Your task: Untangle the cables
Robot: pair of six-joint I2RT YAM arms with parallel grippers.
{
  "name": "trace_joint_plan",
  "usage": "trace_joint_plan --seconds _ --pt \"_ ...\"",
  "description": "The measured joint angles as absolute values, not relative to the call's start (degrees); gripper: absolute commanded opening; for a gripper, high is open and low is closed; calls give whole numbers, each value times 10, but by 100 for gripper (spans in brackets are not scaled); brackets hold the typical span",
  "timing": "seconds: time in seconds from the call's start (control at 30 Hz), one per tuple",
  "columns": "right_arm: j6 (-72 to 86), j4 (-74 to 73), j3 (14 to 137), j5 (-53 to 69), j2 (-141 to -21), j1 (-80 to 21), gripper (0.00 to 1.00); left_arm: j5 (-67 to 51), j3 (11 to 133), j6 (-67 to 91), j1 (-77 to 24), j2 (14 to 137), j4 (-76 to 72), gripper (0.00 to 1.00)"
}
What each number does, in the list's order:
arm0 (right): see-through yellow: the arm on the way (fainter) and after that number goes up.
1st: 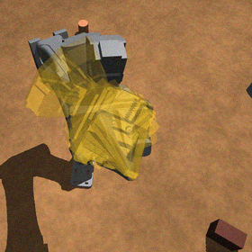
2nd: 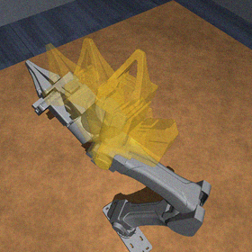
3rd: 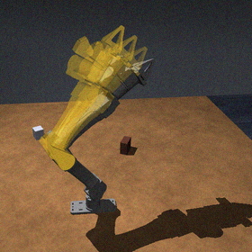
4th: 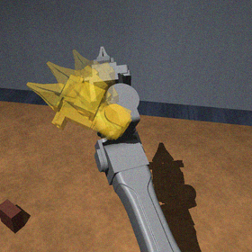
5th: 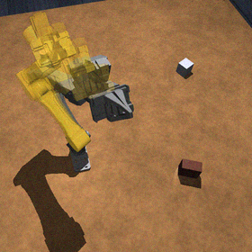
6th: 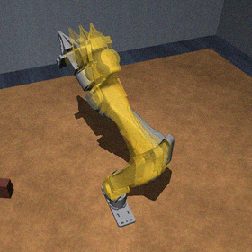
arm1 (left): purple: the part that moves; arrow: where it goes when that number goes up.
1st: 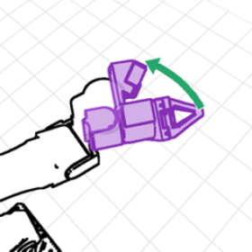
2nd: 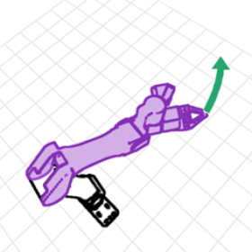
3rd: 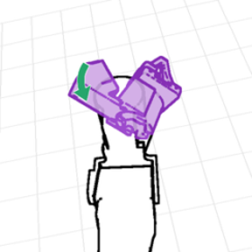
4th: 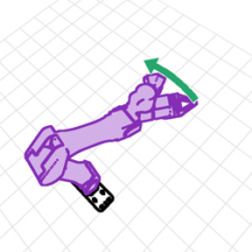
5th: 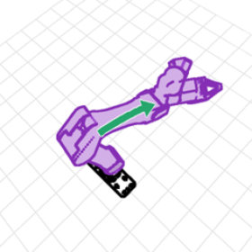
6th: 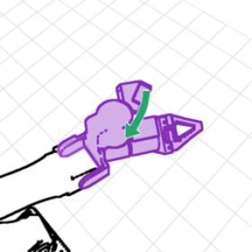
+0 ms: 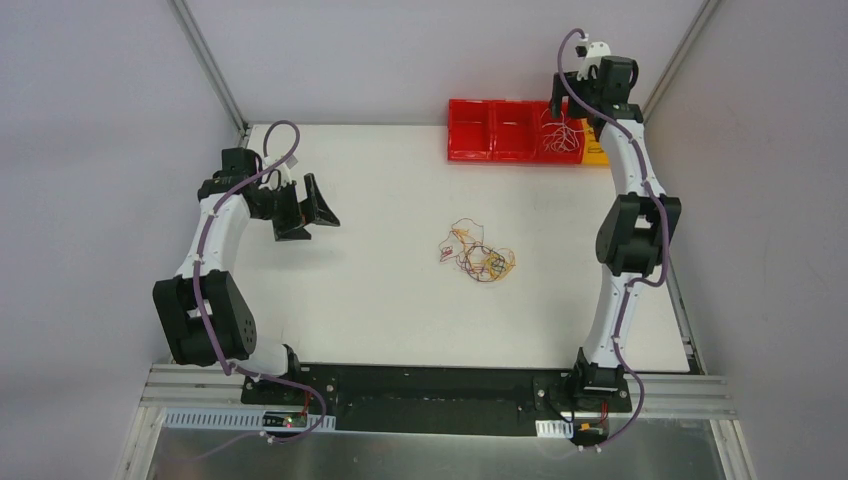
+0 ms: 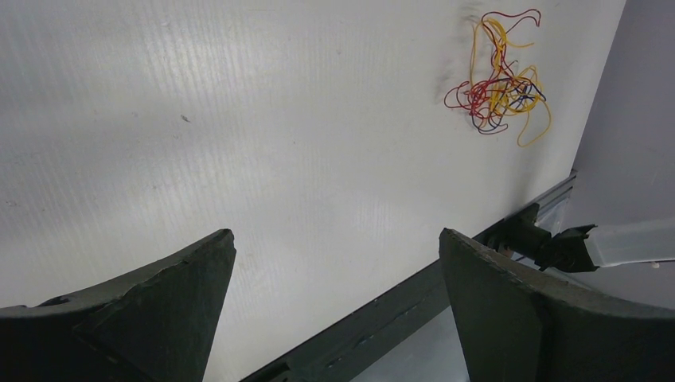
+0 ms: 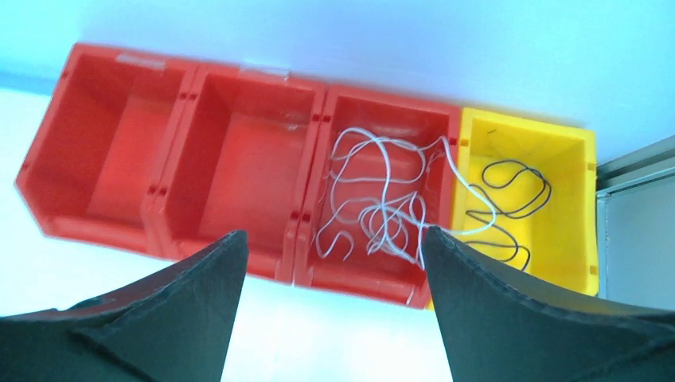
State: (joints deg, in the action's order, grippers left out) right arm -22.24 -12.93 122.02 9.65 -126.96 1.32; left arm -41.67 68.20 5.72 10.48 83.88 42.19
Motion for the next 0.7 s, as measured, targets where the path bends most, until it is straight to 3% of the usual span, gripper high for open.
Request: trace_joint_plan --seconds 0.23,0.47,0.7 --pt "-268 -355 1220 162 -1190 1 87 -427 683 49 58 839 418 100" --pt "-245 -503 992 237 -1017 -81 82 -446 714 46 -139 882 380 81" --pt "-168 -504 837 284 -1000 -109 81 -460 805 83 -236 1049 307 83"
